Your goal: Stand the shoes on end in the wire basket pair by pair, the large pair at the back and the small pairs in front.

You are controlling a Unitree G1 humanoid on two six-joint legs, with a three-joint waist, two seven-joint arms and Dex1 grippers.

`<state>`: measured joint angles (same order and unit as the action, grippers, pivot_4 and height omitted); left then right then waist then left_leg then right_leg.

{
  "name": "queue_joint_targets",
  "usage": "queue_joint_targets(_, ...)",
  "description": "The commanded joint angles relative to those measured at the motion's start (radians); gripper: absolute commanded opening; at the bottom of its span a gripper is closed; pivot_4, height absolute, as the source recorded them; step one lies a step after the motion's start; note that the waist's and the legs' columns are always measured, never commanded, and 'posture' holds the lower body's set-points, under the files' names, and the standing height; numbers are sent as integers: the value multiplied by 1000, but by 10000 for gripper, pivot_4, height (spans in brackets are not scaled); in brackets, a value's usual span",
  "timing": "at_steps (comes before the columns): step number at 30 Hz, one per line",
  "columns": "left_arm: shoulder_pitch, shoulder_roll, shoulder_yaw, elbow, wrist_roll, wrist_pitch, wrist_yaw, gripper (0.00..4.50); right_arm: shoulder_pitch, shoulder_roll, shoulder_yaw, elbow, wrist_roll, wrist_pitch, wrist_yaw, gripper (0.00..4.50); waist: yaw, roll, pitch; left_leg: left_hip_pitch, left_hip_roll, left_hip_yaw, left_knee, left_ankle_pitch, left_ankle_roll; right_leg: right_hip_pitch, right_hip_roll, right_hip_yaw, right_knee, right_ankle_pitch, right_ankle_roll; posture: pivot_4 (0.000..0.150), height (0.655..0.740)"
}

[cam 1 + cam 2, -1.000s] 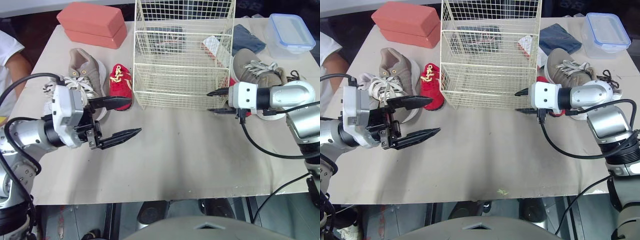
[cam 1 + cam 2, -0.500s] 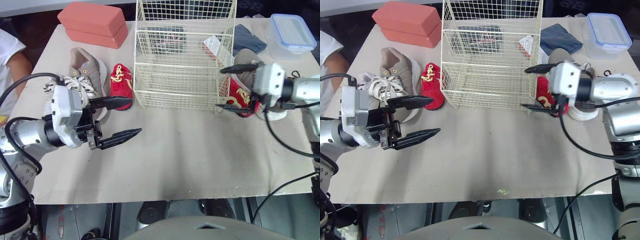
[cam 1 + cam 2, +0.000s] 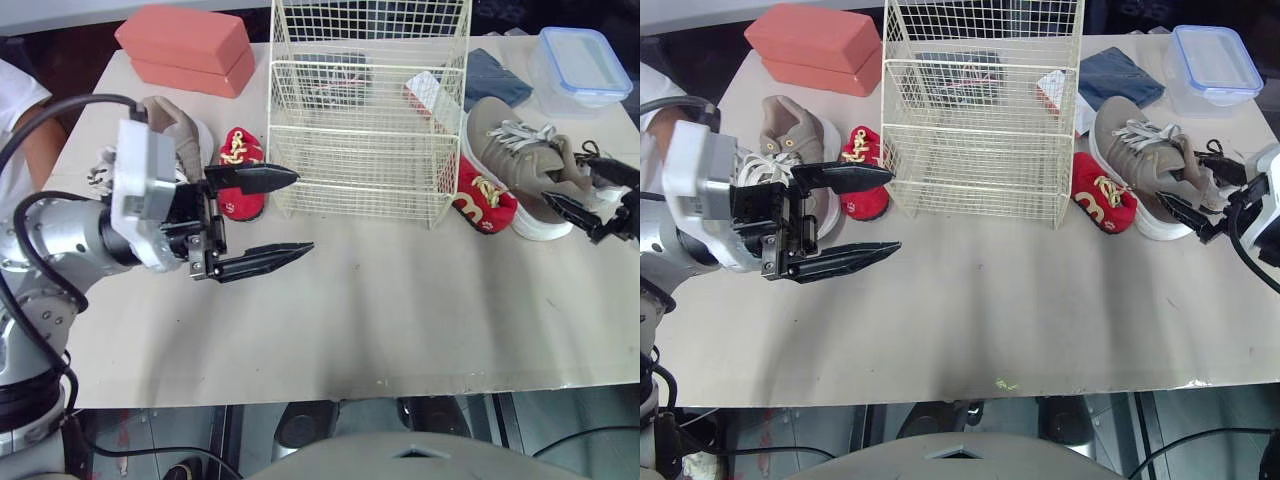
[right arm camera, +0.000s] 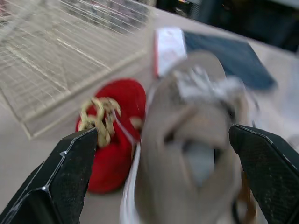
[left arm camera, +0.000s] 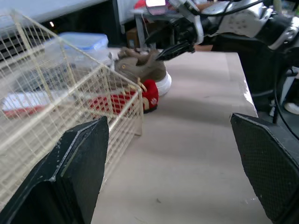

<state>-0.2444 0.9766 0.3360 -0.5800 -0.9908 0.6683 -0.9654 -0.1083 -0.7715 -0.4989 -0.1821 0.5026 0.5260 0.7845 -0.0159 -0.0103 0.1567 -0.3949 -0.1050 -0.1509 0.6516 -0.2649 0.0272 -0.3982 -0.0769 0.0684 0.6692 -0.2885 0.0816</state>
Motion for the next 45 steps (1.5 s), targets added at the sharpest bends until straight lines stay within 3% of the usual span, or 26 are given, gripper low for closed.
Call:
queue_joint_targets(1,-23,23,-4,-21,-29,54,53,45000,29,40,-50,-54,54,55,-69,44493,1,0,0,0,1,0,0,0,0,0,1,0,0,0,0,1500,7400)
queue_joint_targets(9,-68,21,-29,-10,-21,72,64,45000,23,86,-10,-58,111,111,-108,44493,1,0,0,1,1,2,0,0,0,0,1,1,1,0,0,1500,7400)
queue_joint_targets(22,-89,25,-43,1,13,61,25,45000,-99,155,76,94,29,32,-195,44493,-26,-1,0,6,3,7,0,0,0,1,4,7,5,0,0,1500,7400)
queue_joint_targets(26,-98,23,-52,2,21,64,22,45000,-98,153,86,103,32,27,-175,32777,-24,-1,0,6,3,7,0,0,0,0,4,7,6,0,0,1500,7400)
queue_joint_targets(30,-122,21,-66,5,28,68,21,45000,-90,152,108,106,19,14,-160,14433,-26,-1,-1,7,3,7,0,0,0,1,4,7,6,0,0,1500,7400)
queue_joint_targets(34,-138,20,-74,14,34,68,12,45000,-90,155,107,107,-25,-48,-189,771,-25,-1,-1,7,3,7,0,0,0,1,4,8,7,0,0,1500,7400)
queue_joint_targets(38,-153,15,-84,28,48,58,5,45000,-142,198,70,113,-141,-302,-301,337,-23,-1,0,7,3,7,0,0,0,0,4,8,7,0,0,1500,7400)
queue_joint_targets(45,-199,14,-115,83,98,24,-42,45000,-279,176,38,34,-174,-580,-312,337,-26,3,2,-2,3,9,1,1,-1,-10,5,9,10,0,0,1500,7400)
